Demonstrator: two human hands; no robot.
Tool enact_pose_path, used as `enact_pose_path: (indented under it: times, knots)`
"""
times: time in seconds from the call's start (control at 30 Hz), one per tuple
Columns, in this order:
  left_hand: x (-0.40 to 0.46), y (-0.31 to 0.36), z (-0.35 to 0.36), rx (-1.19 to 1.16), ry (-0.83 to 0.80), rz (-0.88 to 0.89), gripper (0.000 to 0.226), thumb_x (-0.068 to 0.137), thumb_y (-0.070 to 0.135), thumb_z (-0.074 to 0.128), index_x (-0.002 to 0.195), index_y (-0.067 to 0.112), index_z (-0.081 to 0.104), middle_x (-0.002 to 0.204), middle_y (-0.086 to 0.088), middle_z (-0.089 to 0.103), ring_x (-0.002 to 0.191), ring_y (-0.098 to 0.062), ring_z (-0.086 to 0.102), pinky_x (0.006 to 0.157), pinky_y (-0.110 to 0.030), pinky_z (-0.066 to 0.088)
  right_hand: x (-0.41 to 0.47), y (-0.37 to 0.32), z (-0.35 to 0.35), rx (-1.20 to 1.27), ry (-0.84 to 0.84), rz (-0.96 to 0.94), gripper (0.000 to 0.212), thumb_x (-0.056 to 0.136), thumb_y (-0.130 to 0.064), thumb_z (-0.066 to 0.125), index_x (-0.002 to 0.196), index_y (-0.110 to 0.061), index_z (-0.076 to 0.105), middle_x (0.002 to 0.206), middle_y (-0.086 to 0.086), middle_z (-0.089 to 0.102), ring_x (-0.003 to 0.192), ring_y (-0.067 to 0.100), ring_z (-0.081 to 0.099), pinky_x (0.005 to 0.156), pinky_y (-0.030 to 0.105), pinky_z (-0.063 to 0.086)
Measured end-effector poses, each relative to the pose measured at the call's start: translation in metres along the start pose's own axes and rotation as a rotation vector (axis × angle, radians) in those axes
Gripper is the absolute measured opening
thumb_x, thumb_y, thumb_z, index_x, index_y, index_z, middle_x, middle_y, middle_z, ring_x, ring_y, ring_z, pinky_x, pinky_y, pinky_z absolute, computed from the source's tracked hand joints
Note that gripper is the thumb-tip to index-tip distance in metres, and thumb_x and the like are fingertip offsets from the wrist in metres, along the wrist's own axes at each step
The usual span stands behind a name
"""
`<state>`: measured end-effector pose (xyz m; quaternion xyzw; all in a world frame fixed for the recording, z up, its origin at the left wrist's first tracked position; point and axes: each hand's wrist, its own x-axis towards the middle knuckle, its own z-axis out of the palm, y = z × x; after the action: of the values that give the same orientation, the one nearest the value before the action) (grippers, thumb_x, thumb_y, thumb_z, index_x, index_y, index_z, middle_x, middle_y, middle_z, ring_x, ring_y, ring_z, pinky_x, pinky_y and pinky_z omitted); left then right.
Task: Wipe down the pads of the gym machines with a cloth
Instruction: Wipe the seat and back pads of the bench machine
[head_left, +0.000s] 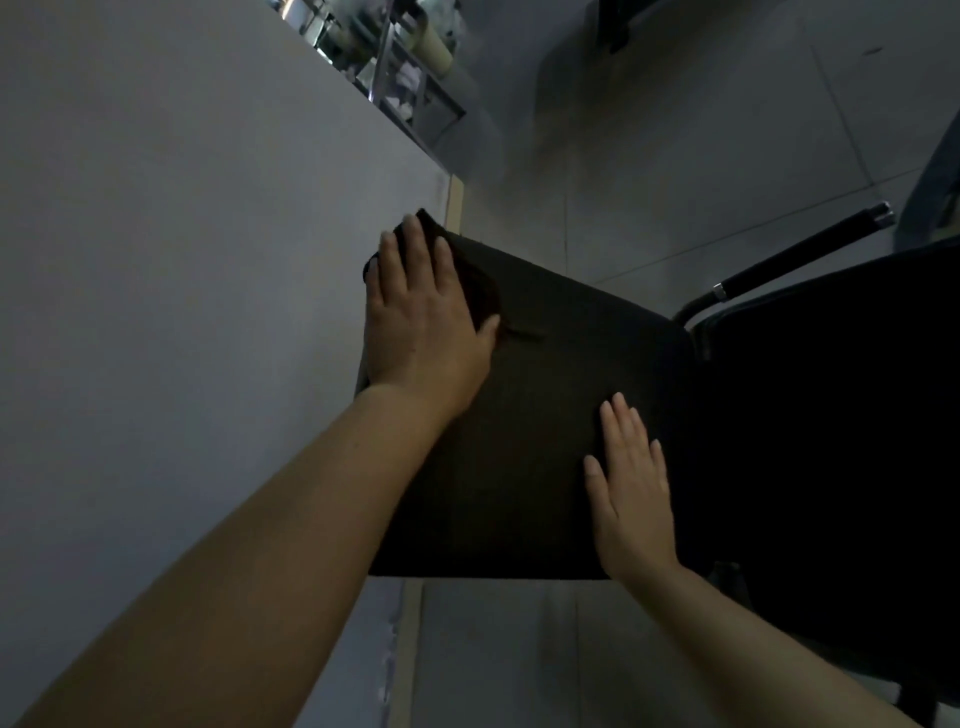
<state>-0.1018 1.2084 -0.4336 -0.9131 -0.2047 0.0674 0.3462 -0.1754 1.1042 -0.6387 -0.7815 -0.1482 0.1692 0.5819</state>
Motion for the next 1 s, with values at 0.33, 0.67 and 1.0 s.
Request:
enact_pose_path:
  times: [0.33, 0.67, 1.0]
  knots:
    - [-0.162, -0.033, 0.018, -0.181, -0.007, 0.014, 0.073, 0.094, 0.047, 0.038, 0.145, -0.003, 0.025, 0.154, -0.027, 0.015, 0.139, -0.044, 0.020, 0.113, -0.049, 0.021, 0.000, -0.001, 0.000, 0.021, 0.007, 0.008, 0.056, 0.094, -0.044, 0.020, 0.146, -0.032, 0.003, 0.153, -0.018, -0.007, 0.141, -0.003, -0.011, 0.117, 0.030, -0.005]
    - [-0.065, -0.015, 0.001, -0.104, -0.042, -0.075, 0.104, 0.083, 0.069, 0.046, 0.150, 0.009, -0.007, 0.157, -0.017, -0.015, 0.145, -0.034, -0.007, 0.116, -0.043, 0.004, 0.001, -0.002, -0.002, -0.022, -0.010, 0.008, 0.061, 0.094, -0.045, 0.019, 0.150, -0.026, 0.006, 0.154, -0.015, -0.008, 0.139, -0.002, -0.013, 0.116, 0.030, -0.007]
    - [-0.187, -0.027, 0.030, -0.099, 0.041, 0.048, 0.073, 0.095, 0.045, 0.037, 0.147, -0.003, 0.018, 0.155, -0.026, 0.008, 0.142, -0.042, 0.010, 0.115, -0.049, 0.011, 0.000, -0.001, -0.003, -0.027, -0.024, -0.004, 0.057, 0.100, -0.042, 0.022, 0.151, -0.024, 0.004, 0.159, -0.008, -0.005, 0.140, 0.002, -0.013, 0.118, 0.034, -0.005]
